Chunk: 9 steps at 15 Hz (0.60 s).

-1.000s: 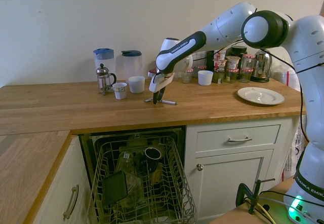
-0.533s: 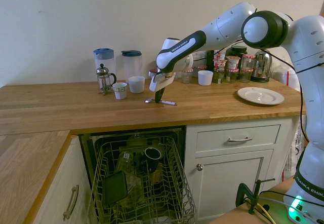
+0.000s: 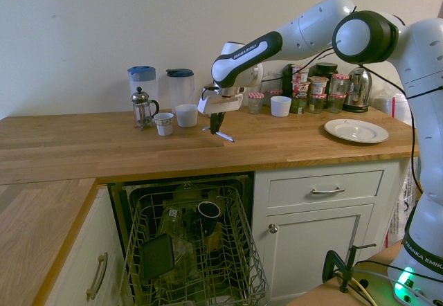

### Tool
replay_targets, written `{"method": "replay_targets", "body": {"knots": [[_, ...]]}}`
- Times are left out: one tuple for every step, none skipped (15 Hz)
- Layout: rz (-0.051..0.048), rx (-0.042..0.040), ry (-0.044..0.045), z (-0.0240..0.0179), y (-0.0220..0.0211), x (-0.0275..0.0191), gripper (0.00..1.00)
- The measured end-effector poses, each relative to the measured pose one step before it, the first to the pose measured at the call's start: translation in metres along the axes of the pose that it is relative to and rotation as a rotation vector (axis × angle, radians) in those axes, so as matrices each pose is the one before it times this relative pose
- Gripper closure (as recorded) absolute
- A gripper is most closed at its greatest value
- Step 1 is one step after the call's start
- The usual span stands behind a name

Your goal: Put the spoon in the dishwasher

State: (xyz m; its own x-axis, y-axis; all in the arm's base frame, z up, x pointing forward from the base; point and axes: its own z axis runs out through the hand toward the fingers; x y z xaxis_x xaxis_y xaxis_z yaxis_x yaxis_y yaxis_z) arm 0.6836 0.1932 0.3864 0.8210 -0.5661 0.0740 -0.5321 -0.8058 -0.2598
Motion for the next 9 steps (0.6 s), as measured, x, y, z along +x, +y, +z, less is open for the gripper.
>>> {"method": "replay_targets", "body": {"knots": [[0.04928, -0.00229, 0.01600, -0.00932, -0.00669, -0.01014, 1.00], [0.04300, -0.00749, 0.01537, -0.00856, -0.00481, -0.01429, 1.00], [0.03495, -0.01063, 0.01981, -0.00994, -0.00161, -0.01722, 1.00], [0.03466, -0.00603, 0.02407, -0.01147, 0.00180, -0.01676, 1.00], [0.03564, -0.00442, 0.02051, -0.01172, 0.00509, -0.01491, 1.00], [0.03185, -0.00112, 0.01705, -0.01116, 0.00767, -0.01349, 1.00], [0.02162, 0.00071, 0.00672, -0.00854, 0.00934, -0.01309, 1.00], [0.01062, 0.00456, -0.00320, -0.00489, 0.01014, -0.01527, 1.00], [0.00070, 0.00366, -0.00739, -0.00188, 0.01074, -0.01775, 1.00]]}}
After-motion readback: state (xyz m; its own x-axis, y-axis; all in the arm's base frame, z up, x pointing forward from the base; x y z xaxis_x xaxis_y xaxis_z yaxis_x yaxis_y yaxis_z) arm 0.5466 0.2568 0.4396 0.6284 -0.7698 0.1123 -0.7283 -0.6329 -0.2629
